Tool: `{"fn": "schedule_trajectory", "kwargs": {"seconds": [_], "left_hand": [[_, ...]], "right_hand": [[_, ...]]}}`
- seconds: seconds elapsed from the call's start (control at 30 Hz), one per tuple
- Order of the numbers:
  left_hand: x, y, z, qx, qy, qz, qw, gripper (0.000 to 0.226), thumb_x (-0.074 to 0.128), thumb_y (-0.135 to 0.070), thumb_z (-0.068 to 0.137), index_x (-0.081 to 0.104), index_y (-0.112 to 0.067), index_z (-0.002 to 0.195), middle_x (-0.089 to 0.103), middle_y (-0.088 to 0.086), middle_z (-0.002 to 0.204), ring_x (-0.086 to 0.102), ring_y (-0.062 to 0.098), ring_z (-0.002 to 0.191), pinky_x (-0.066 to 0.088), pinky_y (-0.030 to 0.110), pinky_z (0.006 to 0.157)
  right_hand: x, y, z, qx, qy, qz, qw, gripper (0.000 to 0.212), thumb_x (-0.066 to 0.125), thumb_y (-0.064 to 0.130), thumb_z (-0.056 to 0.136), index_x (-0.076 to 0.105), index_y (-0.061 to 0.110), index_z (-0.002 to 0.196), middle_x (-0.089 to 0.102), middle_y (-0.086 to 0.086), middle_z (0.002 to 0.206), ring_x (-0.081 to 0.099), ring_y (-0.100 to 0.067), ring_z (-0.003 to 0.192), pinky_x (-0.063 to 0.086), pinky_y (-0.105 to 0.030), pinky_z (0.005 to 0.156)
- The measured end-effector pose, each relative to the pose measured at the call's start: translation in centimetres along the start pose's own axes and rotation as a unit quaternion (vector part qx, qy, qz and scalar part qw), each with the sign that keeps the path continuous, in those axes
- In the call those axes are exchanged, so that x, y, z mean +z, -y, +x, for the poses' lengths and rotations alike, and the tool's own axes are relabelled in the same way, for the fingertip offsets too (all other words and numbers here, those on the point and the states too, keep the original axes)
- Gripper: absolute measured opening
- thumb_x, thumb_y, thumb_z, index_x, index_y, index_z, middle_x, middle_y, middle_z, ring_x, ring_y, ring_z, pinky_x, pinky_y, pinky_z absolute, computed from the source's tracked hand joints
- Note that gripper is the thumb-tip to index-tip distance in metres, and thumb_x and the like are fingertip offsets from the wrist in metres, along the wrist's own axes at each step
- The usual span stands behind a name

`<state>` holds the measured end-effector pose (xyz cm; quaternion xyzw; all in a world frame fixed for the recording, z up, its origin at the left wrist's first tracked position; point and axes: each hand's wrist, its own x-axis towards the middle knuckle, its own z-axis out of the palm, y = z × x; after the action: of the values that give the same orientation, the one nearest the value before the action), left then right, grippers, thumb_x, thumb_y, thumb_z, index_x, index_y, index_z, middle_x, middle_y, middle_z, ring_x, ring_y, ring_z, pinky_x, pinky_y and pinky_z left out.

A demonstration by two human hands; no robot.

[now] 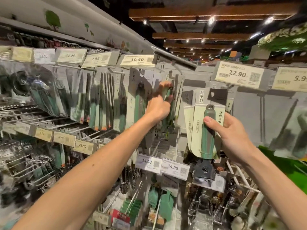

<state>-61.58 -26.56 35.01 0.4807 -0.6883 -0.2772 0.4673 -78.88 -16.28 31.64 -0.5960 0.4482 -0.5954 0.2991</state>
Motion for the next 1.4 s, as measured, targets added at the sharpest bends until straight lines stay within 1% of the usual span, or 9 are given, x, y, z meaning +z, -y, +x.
{"fn": "schedule_trajectory", "kwargs": {"seconds": [0.1,0.17,0.23,0.3,0.43,0.67,0.97,1.13,1.4], "left_hand": [[-0.1,0.0,-1.0,-0.002,0.016,0.008,1.0,0.032,0.043,-0.016,0.104,0.044,-0.019,0.136,0.059,0.004,0.114,0.054,0.009,0.07,0.042,0.016,0.047],[-0.5,0.2,-2.6,0.016,0.034,0.024,0.999,0.034,0.045,-0.023,0.104,0.042,-0.016,0.137,0.058,-0.006,0.113,0.057,0.008,0.083,0.048,0.022,0.063],[-0.9,1.2,-4.6,0.05,0.034,-0.003,0.998,0.043,0.045,-0.033,0.104,0.039,-0.025,0.146,0.053,-0.017,0.119,0.056,0.006,0.104,0.048,0.033,0.094],[-1.0,2.1,-6.4,0.076,0.056,-0.08,0.992,0.04,0.047,-0.039,0.103,0.048,-0.029,0.142,0.059,-0.012,0.131,0.058,0.01,0.117,0.046,0.044,0.105],[-0.8,3.1,-9.0,0.023,0.146,-0.22,0.964,0.033,0.055,-0.043,0.096,0.063,-0.023,0.121,0.073,-0.005,0.112,0.068,0.012,0.107,0.059,0.034,0.087],[-1.7,4.3,-10.5,-0.006,0.051,-0.273,0.961,0.008,0.065,-0.025,0.094,0.066,-0.019,0.098,0.075,-0.004,0.098,0.069,0.011,0.096,0.053,0.031,0.083],[-2.9,5.7,-10.1,0.073,-0.037,-0.244,0.966,0.043,0.051,-0.019,0.102,0.034,-0.045,0.132,0.072,0.009,0.105,0.07,0.02,0.097,0.051,0.045,0.098],[-2.9,4.8,-9.6,0.138,-0.026,-0.185,0.973,0.035,0.052,-0.015,0.101,0.054,-0.035,0.129,0.052,-0.034,0.124,0.043,-0.027,0.114,0.035,0.0,0.094],[-3.6,2.1,-6.9,0.214,-0.075,-0.173,0.958,0.038,0.067,-0.016,0.093,0.061,-0.027,0.13,0.061,-0.016,0.132,0.05,-0.009,0.122,0.037,0.007,0.104]], "right_hand": [[0.5,0.5,-0.8,0.005,-0.004,-0.006,1.0,0.016,0.058,0.017,0.093,0.065,0.018,0.107,0.077,0.006,0.095,0.072,-0.003,0.078,0.05,-0.011,0.055],[0.7,0.8,-1.3,0.002,-0.004,-0.011,1.0,0.015,0.057,0.017,0.094,0.064,0.018,0.107,0.077,0.006,0.092,0.071,-0.001,0.074,0.049,-0.01,0.052],[0.9,0.9,-1.7,-0.002,0.0,-0.019,1.0,0.018,0.057,0.019,0.093,0.064,0.019,0.11,0.076,0.01,0.097,0.072,-0.004,0.087,0.056,-0.017,0.065],[1.3,1.0,-1.9,0.001,0.002,-0.016,1.0,0.021,0.057,0.02,0.093,0.063,0.02,0.113,0.076,0.009,0.103,0.071,-0.009,0.097,0.058,-0.026,0.078],[3.0,0.9,-1.9,0.016,0.023,0.065,0.997,0.028,0.06,0.019,0.087,0.064,0.014,0.114,0.075,-0.001,0.109,0.071,-0.018,0.103,0.058,-0.028,0.082],[5.5,0.5,-2.4,0.036,0.026,0.166,0.985,0.031,0.06,0.017,0.083,0.065,0.011,0.114,0.075,-0.004,0.109,0.072,-0.016,0.099,0.057,-0.023,0.075],[5.4,1.1,-3.1,0.052,-0.02,0.179,0.982,0.035,0.059,0.013,0.084,0.061,0.009,0.118,0.074,-0.015,0.106,0.073,-0.03,0.095,0.061,-0.038,0.078],[5.3,1.6,-3.1,0.03,-0.023,0.143,0.989,0.028,0.057,0.009,0.091,0.061,0.007,0.119,0.075,-0.015,0.105,0.073,-0.029,0.095,0.061,-0.039,0.075],[5.2,2.3,-2.6,0.013,-0.025,0.133,0.991,0.027,0.056,0.008,0.091,0.062,0.008,0.118,0.075,-0.014,0.106,0.073,-0.028,0.096,0.061,-0.04,0.078]]}}
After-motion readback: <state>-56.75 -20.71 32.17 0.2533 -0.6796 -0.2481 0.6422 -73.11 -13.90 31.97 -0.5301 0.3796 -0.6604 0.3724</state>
